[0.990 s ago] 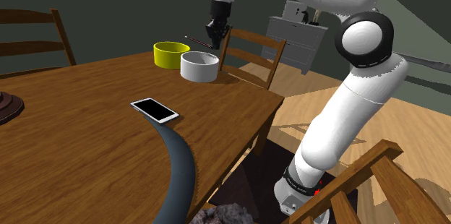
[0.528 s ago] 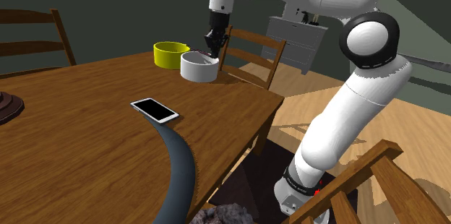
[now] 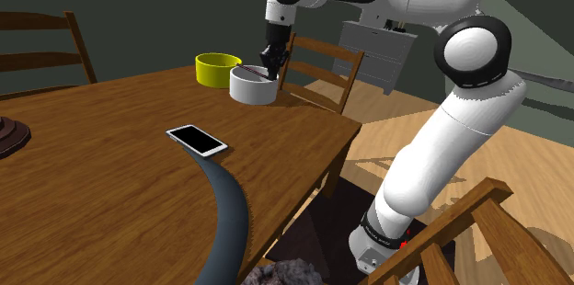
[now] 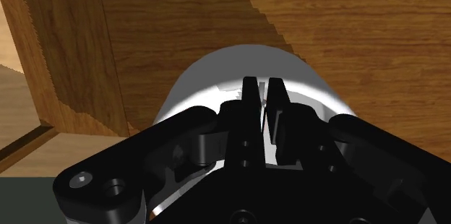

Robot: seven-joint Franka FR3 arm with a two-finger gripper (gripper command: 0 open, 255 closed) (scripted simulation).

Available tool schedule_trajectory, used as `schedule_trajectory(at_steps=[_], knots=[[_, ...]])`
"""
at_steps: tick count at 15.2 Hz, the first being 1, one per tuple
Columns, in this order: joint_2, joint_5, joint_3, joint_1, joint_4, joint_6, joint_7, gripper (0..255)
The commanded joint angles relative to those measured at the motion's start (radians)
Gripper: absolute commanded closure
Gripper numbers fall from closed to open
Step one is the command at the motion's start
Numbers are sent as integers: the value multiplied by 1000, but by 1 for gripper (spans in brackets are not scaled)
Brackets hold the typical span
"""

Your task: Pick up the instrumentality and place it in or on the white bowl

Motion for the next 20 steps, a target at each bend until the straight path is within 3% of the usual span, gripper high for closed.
schedule_trajectory(at_steps=[1, 3, 4, 9, 13, 20], knots=[[0, 0, 0, 0, -1, 1, 0, 255], [0, 0, 0, 0, -1, 1, 0, 255], [0, 0, 0, 0, -1, 1, 0, 0], [0, 0, 0, 0, -1, 1, 0, 0], [37, 1, -4, -2, 170, -133, 0, 0], [37, 1, -4, -2, 170, -133, 0, 0]])
